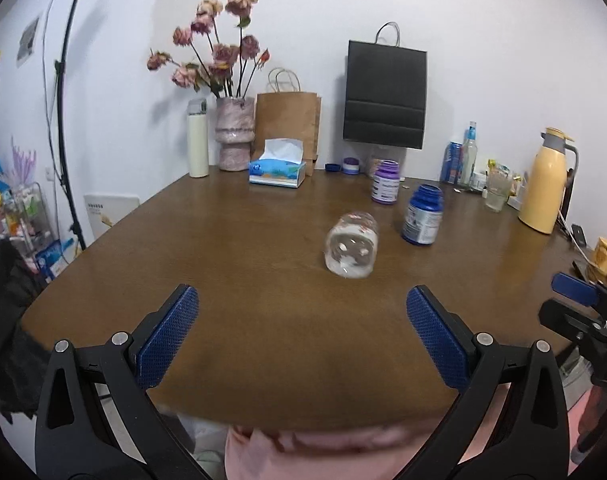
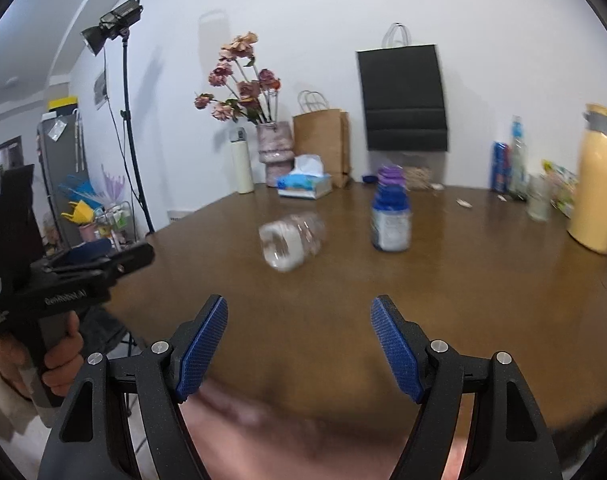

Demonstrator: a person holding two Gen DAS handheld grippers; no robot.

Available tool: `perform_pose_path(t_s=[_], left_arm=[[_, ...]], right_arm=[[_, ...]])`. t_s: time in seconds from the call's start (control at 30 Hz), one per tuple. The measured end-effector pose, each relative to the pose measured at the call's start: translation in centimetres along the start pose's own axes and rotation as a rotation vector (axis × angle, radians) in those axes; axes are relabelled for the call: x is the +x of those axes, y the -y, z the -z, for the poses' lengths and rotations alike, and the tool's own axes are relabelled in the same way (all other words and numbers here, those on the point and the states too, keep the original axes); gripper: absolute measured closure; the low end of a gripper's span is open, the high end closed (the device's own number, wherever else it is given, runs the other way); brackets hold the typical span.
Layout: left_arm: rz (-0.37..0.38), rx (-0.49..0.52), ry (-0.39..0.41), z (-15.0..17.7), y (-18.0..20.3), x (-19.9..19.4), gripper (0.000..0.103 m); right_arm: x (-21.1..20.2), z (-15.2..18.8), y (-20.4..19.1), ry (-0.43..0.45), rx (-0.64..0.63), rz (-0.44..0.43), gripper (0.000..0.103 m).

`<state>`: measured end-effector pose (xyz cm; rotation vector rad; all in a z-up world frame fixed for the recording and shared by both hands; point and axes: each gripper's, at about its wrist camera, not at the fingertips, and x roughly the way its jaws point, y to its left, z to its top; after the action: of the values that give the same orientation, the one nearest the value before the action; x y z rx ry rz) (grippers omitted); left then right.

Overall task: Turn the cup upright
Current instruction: 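Move both tools toward the clear cup lying on its side, then close the left tool on the clear cup and lift it off the table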

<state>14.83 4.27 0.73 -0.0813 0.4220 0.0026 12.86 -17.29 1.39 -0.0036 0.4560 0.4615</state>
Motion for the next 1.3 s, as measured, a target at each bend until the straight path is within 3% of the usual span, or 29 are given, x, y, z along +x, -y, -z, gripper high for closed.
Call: perform_pose_path(t_s=[0.13, 0.3, 0.43, 0.57, 0.7, 0.8, 0.93, 0.97, 1.0, 1.17, 1.23, 1.3], left_arm=[[0.035, -0.026, -0.055, -2.4, -2.0, 3.3, 0.0], [0.037, -0.015, -0.103, -4.4, -4.0, 7.2, 0.0], [0.08, -0.058, -0.15, -5.4, -5.6, 9.9, 0.0], [0.079, -0.078, -0.189, -5.8, -6.6, 11.7, 0.0], [0.063, -0.07, -0.177, -6.2, -6.7, 12.1, 0.0], [0.076, -0.08, -0.181, -6.4, -6.4, 12.5, 0.0], [0.114, -0.08, -0.188, -6.6, -5.4, 12.9, 0.0], [0.124, -0.077, -0.191, -6.5, -5.0, 13.1, 0.0], [0.134, -0.075, -0.197, -6.6, -4.5, 13.3, 0.0], [0.206, -0.107, -0.249, -6.6, -2.5, 15.2, 0.001], [0.208, -0.108, -0.27, -6.7, -1.7, 16.4, 0.007], [0.177, -0.111, -0.314, -6.8, -1.3, 17.7, 0.031]], right_arm=[[6.1, -3.7, -1.0, -0.081, -0.014, -0.018, 0.024], [13.4, -7.0, -1.6, -0.113, 0.047, -0.082, 0.024], [21.1, -8.0, -1.0, -0.26, 0.12, 0.012, 0.024], [25.6, -7.3, -0.3, -0.341, 0.135, 0.029, 0.024], [25.9, -7.2, -0.1, -0.325, 0.123, -0.029, 0.024], [24.8, -6.9, -0.1, -0.322, 0.066, -0.097, 0.038], [22.2, -6.1, -0.7, -0.348, -0.036, -0.2, 0.043], [21.4, -5.9, -0.7, -0.36, -0.051, -0.236, 0.054], [20.7, -5.6, -0.8, -0.384, -0.07, -0.273, 0.057], [18.6, -4.4, -0.3, -0.391, -0.125, -0.271, 0.057], [18.6, -4.4, 0.2, -0.378, -0.112, -0.258, 0.057], [18.7, -4.5, 0.4, -0.373, -0.099, -0.246, 0.057]])
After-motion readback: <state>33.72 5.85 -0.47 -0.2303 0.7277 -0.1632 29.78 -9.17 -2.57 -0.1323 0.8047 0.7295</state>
